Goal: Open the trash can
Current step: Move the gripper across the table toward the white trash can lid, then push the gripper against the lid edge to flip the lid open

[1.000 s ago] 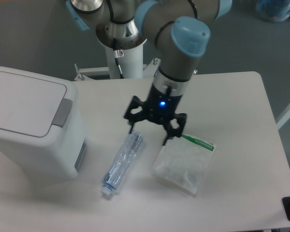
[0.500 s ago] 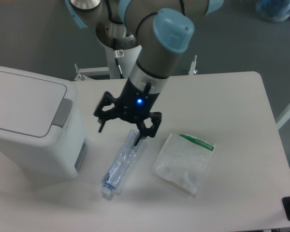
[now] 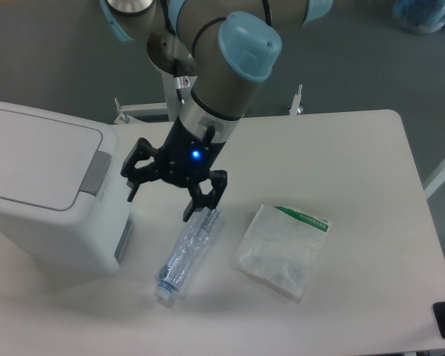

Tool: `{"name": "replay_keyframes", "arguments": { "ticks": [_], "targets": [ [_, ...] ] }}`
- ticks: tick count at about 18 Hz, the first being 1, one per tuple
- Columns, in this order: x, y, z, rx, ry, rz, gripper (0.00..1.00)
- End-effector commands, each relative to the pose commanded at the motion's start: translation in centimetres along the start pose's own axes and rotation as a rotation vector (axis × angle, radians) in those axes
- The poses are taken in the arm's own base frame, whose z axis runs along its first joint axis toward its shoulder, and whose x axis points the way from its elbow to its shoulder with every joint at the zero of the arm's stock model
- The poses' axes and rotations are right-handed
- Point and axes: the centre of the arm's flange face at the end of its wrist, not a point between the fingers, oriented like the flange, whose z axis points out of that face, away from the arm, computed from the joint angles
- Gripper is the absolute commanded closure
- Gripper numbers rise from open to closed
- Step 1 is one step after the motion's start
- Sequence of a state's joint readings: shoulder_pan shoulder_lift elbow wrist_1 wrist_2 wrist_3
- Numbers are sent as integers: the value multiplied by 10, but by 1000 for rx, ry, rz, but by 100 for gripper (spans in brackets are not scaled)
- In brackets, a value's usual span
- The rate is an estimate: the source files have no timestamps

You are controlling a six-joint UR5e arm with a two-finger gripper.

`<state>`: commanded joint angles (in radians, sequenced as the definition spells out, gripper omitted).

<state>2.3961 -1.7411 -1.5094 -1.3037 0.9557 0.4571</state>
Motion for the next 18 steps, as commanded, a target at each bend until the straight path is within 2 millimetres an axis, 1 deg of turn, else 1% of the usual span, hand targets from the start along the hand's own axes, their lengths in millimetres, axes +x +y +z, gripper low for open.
{"name": "replay_keyframes", "arguments": {
  "ticks": [3,5,7,12,18],
  "targets": [
    [10,7,-4,-17,8,-12,0],
    [21,14,-4,-22,7,-2,0],
    [24,18,-3,-23,9,-3,0],
    [22,23,1,-33,9,-11,0],
    [21,23,14,-50,21,-32,0]
  ]
}}
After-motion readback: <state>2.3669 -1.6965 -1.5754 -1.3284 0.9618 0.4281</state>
